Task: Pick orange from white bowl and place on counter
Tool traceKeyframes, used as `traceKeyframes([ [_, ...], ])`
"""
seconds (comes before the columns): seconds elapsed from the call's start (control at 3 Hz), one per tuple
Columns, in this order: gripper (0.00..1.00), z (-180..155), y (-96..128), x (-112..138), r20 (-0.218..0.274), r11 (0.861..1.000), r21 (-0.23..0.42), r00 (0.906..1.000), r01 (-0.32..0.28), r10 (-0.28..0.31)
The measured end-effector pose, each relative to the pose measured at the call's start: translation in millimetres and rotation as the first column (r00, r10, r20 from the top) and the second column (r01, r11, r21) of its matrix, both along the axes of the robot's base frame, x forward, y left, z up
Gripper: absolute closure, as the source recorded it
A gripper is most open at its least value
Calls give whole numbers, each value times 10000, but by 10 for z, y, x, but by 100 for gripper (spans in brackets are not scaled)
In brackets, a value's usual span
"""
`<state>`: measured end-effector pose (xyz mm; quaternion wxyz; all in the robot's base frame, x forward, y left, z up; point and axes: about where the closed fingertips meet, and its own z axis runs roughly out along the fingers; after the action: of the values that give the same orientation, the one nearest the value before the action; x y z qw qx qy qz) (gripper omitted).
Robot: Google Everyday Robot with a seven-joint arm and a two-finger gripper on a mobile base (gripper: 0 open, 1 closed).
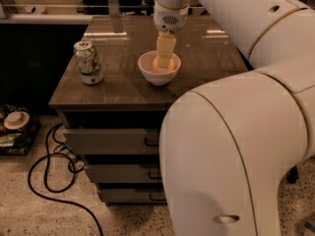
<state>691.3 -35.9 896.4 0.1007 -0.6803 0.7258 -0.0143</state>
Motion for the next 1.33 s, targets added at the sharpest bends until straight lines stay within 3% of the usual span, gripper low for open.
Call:
traceKeyframes([
  [0.67,37,-3,-40,-60,-64,9999,-103,9999,76,-77],
  [1.33,36,-59,-23,-54,-167,10000,-49,9999,-19,18],
])
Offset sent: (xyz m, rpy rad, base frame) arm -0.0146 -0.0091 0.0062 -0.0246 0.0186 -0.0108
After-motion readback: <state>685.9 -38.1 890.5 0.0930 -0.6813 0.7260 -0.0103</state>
